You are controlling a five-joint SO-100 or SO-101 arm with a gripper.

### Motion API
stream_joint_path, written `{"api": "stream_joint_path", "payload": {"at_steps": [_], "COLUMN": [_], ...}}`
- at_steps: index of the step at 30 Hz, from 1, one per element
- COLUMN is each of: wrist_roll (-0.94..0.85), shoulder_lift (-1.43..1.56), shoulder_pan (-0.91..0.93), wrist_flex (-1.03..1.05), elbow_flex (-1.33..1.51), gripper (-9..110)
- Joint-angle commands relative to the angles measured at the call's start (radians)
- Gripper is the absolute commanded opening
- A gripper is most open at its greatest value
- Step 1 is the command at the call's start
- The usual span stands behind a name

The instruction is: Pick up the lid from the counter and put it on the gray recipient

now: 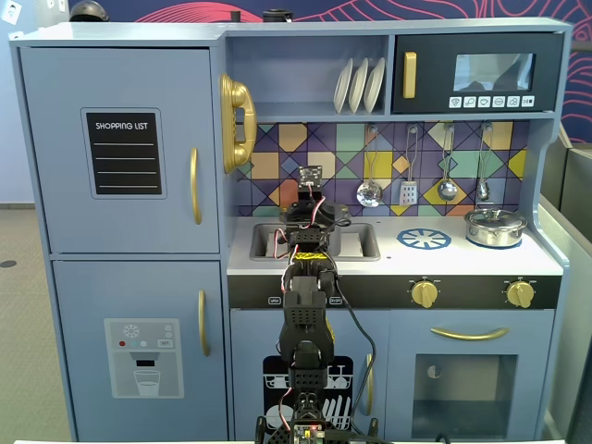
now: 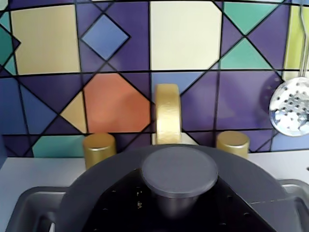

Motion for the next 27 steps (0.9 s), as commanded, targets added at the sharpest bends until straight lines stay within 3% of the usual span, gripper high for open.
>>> {"api": "stream_joint_path", "payload": {"at_steps": [1,9,17,21,27], "wrist_roll": [-0.006,-0.002,-0.003,-0.035,0.009], "shoulder_lift": [0.032,0.229,0.6,0.749,0.933], "shoulder_pan": [0.0,0.006,-0.048,-0.054,-0.048], "wrist_flex": [-0.017,0.209,0.885,1.166,1.239], "elbow_flex": [0.012,0.037,-0.044,-0.025,0.255], "gripper": [11,17,12,0,0]}}
